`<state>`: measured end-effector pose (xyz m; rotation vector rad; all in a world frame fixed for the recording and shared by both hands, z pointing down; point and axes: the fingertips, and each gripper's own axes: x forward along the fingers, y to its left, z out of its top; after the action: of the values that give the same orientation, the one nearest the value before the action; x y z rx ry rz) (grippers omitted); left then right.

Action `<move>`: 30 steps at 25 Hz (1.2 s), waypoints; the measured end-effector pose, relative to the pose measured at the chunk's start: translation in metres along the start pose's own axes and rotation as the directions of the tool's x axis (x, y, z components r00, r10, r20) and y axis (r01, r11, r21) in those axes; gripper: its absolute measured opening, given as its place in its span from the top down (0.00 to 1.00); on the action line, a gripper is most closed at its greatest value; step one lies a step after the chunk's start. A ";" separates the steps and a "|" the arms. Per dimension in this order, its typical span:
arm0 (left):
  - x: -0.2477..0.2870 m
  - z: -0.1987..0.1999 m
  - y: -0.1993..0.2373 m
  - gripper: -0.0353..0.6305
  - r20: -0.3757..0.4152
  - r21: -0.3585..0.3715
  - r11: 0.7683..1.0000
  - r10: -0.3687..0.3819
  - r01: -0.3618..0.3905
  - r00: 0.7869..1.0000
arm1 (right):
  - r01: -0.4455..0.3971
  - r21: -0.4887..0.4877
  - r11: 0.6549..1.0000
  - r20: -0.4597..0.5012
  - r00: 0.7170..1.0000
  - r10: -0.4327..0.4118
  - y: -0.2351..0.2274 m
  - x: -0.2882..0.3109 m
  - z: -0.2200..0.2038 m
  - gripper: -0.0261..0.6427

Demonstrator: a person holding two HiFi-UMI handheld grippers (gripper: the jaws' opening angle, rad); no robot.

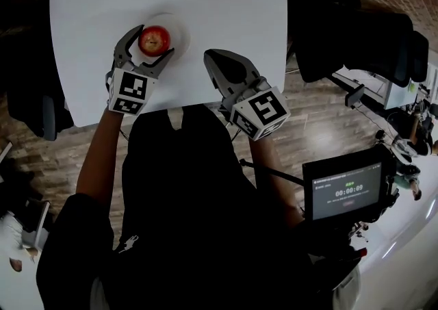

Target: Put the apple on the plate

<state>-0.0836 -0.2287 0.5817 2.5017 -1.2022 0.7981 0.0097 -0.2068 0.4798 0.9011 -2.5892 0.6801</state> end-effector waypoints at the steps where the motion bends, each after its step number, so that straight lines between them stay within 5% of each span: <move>1: 0.003 -0.001 -0.002 0.34 -0.002 0.000 1.000 -0.003 0.003 1.000 | 0.003 0.002 1.000 -0.001 1.000 -0.003 0.000 -0.001 -0.001 0.96; 22: 0.029 -0.018 -0.013 0.34 -0.032 0.009 1.000 -0.023 0.023 0.999 | 0.045 0.039 0.998 -0.032 0.999 -0.044 -0.007 -0.017 -0.015 0.96; 30: 0.038 -0.026 -0.014 0.34 -0.054 0.069 0.998 0.004 0.000 0.999 | 0.048 0.038 0.998 -0.039 0.998 -0.047 -0.008 -0.019 -0.017 0.96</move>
<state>-0.0629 -0.2322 0.6253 2.5163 -1.1790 0.9163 0.0315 -0.1940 0.4882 0.9494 -2.5209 0.7296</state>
